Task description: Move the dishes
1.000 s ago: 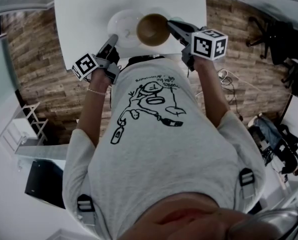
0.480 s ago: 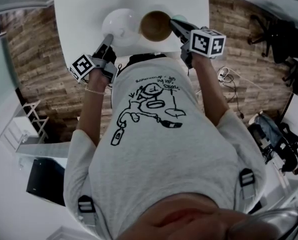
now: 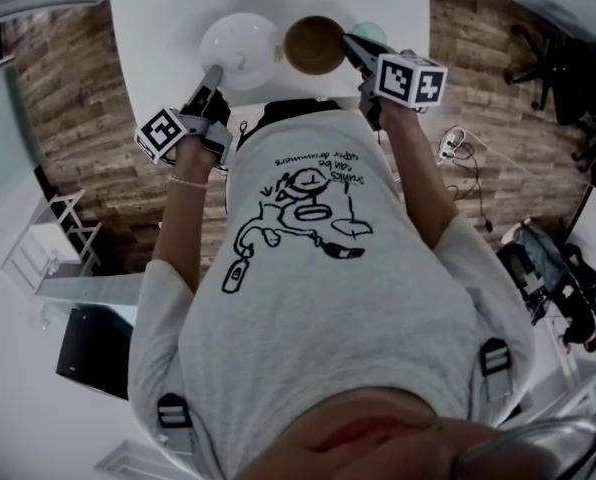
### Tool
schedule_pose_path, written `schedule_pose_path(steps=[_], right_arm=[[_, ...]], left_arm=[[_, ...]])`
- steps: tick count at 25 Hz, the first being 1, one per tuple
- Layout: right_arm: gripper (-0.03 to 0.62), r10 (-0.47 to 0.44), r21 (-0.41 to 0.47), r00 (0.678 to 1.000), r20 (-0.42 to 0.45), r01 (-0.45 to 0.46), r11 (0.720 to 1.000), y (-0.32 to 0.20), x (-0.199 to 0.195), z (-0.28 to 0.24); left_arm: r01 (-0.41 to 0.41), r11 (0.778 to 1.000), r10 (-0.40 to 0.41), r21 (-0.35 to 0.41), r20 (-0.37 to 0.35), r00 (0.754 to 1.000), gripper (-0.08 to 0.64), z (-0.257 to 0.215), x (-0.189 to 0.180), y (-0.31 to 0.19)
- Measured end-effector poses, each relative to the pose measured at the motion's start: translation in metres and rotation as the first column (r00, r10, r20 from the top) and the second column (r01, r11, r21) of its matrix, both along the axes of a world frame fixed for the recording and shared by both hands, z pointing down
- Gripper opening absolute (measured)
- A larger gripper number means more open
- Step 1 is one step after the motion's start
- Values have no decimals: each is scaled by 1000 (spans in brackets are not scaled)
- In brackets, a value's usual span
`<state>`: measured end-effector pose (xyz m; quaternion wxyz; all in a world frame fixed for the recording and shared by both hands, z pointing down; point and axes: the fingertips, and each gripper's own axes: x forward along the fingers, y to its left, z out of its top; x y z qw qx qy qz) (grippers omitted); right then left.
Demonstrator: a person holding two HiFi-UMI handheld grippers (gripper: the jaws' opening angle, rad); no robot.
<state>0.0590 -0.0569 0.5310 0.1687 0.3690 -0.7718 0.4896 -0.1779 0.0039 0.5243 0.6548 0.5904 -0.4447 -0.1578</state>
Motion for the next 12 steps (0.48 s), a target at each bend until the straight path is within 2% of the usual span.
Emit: schedule_pose_path(steps=[12], right_arm=[[38, 111, -69, 994, -1, -110, 991, 7, 5, 42]], left_arm=[[1, 1000, -1, -26, 11, 1000, 9, 9, -4, 3]])
